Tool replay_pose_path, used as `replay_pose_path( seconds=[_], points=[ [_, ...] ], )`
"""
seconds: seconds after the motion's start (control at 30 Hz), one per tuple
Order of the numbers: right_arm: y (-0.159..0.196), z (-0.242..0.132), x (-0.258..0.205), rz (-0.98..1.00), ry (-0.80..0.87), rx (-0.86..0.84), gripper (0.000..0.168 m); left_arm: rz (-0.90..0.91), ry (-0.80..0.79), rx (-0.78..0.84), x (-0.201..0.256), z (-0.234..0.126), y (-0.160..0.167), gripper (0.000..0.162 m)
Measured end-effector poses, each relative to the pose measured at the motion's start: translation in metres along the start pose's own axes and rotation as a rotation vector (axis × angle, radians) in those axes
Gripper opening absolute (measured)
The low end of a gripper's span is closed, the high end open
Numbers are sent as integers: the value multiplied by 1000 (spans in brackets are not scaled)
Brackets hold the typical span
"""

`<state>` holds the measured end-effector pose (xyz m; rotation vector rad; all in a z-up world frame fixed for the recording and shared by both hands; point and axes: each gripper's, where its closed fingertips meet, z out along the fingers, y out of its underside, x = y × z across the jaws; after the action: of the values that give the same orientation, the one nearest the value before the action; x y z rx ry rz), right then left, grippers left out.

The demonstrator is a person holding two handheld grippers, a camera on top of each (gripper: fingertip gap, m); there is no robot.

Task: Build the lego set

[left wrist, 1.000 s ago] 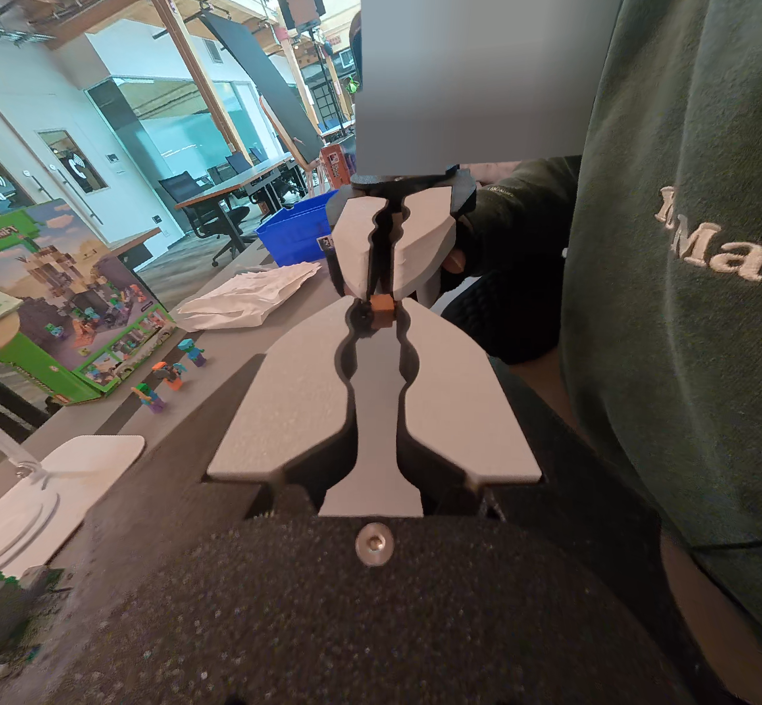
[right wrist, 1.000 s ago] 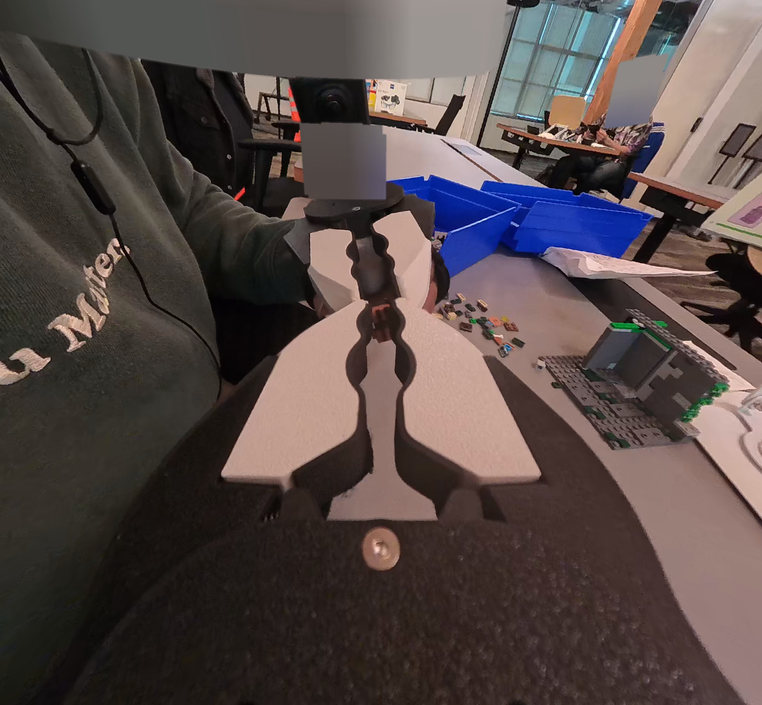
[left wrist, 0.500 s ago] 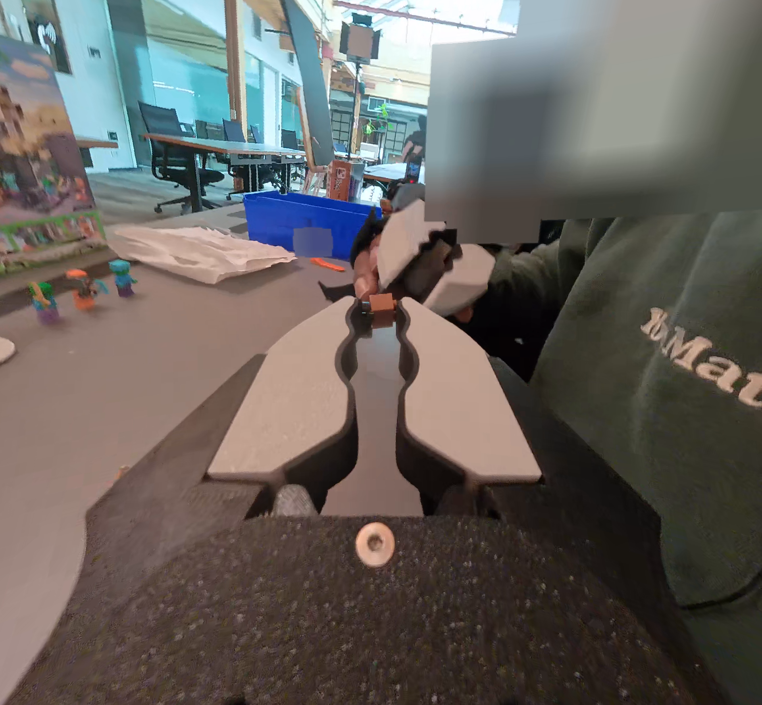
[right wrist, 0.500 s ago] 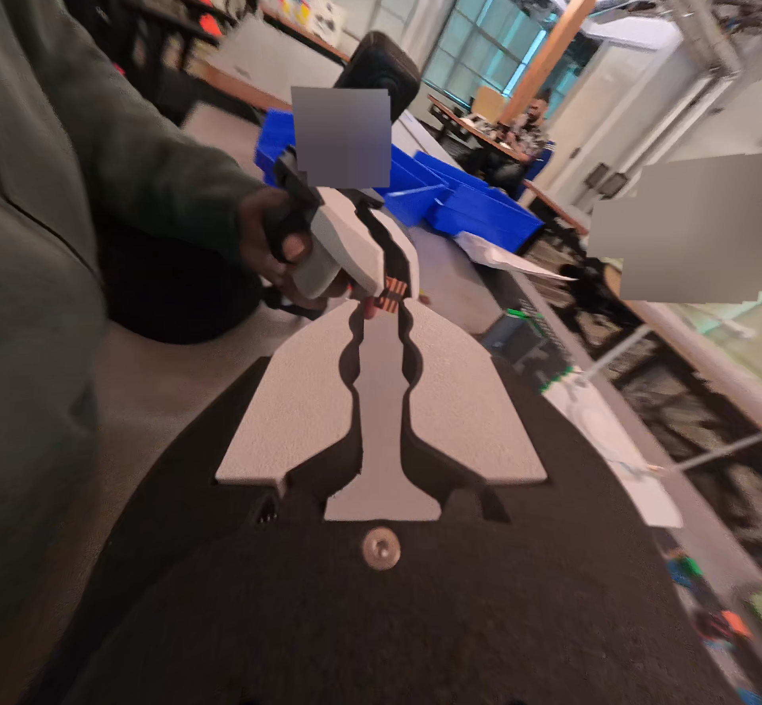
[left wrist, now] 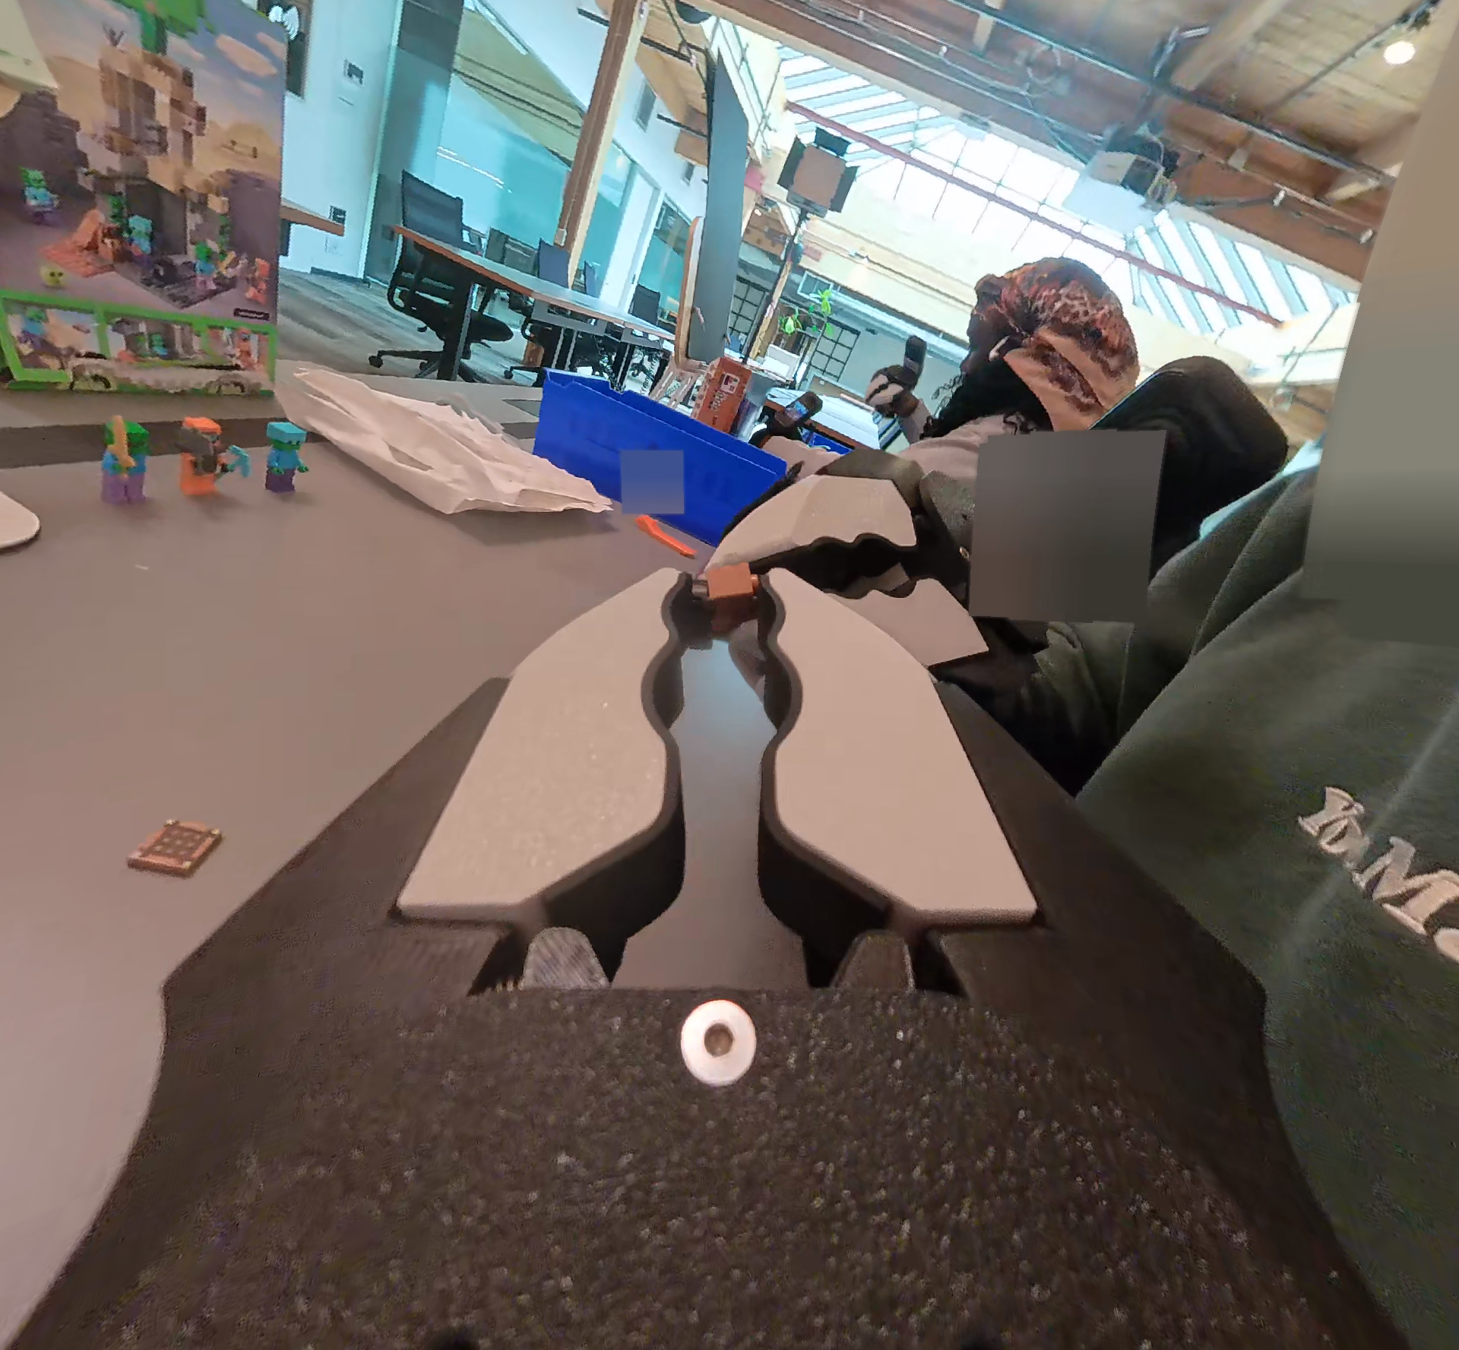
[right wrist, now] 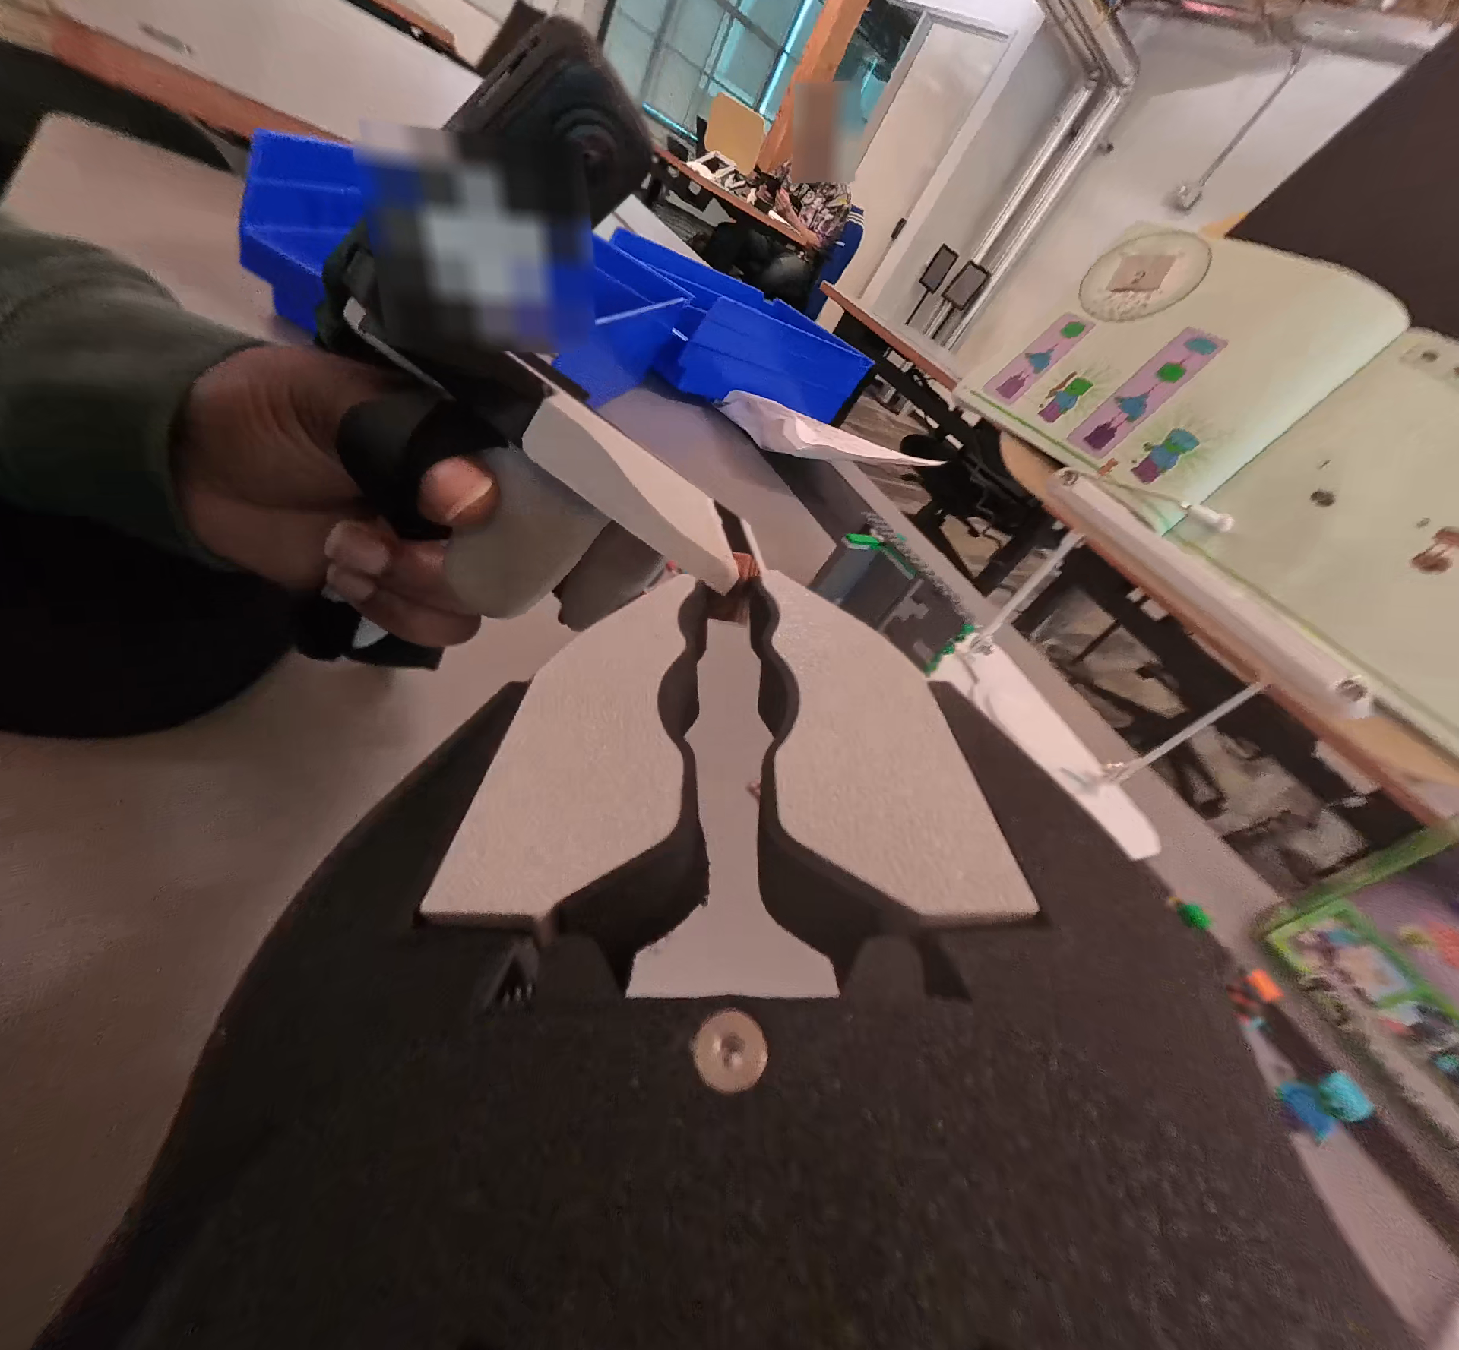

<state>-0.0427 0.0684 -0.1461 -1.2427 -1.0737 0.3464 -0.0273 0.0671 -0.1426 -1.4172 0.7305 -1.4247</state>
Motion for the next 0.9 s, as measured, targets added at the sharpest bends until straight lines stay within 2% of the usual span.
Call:
replay_pose_path(
  seconds=[0.3, 0.47, 0.67, 0.9],
  points=[
    [7, 7, 2, 177, -4, -13, 8, -202, -33, 110, -8, -4, 0, 19],
    [19, 13, 5, 381, -65, -45, 8, -396, -55, 177, -20, -5, 3, 22],
    [24, 13, 8, 568, -126, -32, 7, -356, -85, 164, -23, -4, 6, 26],
    [28, 14, 7, 590, -136, -38, 7, -338, -105, 146, -26, -4, 10, 24]
  ],
)
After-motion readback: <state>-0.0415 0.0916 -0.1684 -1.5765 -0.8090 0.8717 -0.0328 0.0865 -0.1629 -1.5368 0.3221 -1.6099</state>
